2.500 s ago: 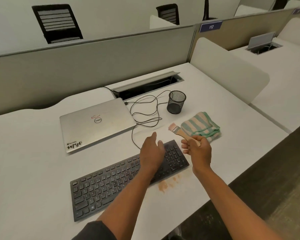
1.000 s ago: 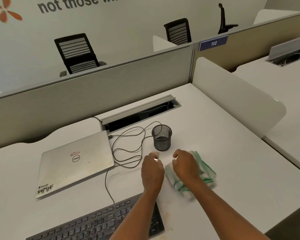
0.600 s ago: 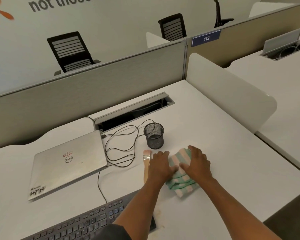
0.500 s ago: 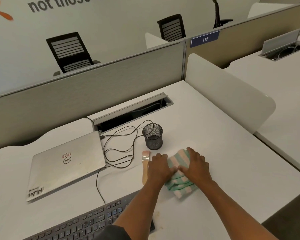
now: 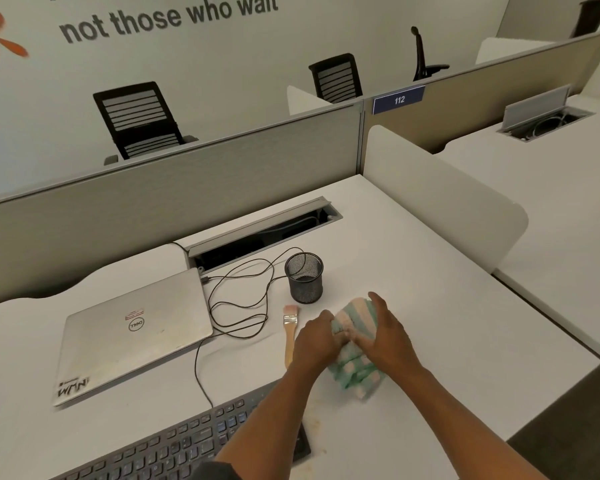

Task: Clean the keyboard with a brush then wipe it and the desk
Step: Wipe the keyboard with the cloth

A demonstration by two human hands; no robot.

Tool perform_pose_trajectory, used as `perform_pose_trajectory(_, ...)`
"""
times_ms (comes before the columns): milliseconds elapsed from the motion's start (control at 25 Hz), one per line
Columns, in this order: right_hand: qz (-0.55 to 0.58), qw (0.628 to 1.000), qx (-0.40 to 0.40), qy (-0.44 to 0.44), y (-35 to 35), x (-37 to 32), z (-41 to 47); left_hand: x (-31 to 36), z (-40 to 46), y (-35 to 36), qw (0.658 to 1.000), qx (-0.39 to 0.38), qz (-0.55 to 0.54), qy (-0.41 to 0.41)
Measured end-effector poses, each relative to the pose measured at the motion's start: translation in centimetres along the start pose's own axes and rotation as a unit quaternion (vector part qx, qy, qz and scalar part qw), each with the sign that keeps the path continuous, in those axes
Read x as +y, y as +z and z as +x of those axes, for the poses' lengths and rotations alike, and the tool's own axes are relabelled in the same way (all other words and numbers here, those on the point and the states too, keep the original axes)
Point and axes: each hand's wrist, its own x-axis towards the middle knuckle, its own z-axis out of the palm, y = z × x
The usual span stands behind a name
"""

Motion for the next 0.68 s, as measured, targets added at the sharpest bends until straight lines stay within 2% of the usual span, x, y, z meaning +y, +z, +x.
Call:
perform_pose_trajectory(120, -0.006, 0.999, -0.012, -0.049, 0.7, -3.0, -2.5, -0.8, -1.3, -2.1, 0.995, 0.034, -0.087, -0.021)
perform_pose_trajectory(280, -0.094, 0.989, -0.018, -0.110, 3.7, -7.5, -5.9, -3.3, -3.7, -5.1, 0.984, 0.063, -0.158, -0.048)
perform_pose_trajectory(440, -0.132, 0.985, 0.000, -0.116, 7.7, -11.0, -9.2, -7.0, -7.2, -8.1, 0.979, 0.043, -0.182, -0.083)
perform_pose_trajectory(560, -0.158, 0.978, 0.032, -0.133, 10.5, -13.7, -11.8, -10.9, -10.7, -10.8, 0.963, 0.003, -0.260, -0.069)
perform_pose_trajectory(600, -0.161, 0.976, 0.047, -0.142, 11.4, -14.5, -12.5, -12.6, -12.0, -11.6, 0.966, 0.000, -0.255, -0.043)
perform_pose_trajectory(680, -0.168, 0.973, 0.064, -0.146, 13.8, -16.1, -14.0, -17.4, -15.1, -13.2, 0.986, 0.022, -0.166, 0.009)
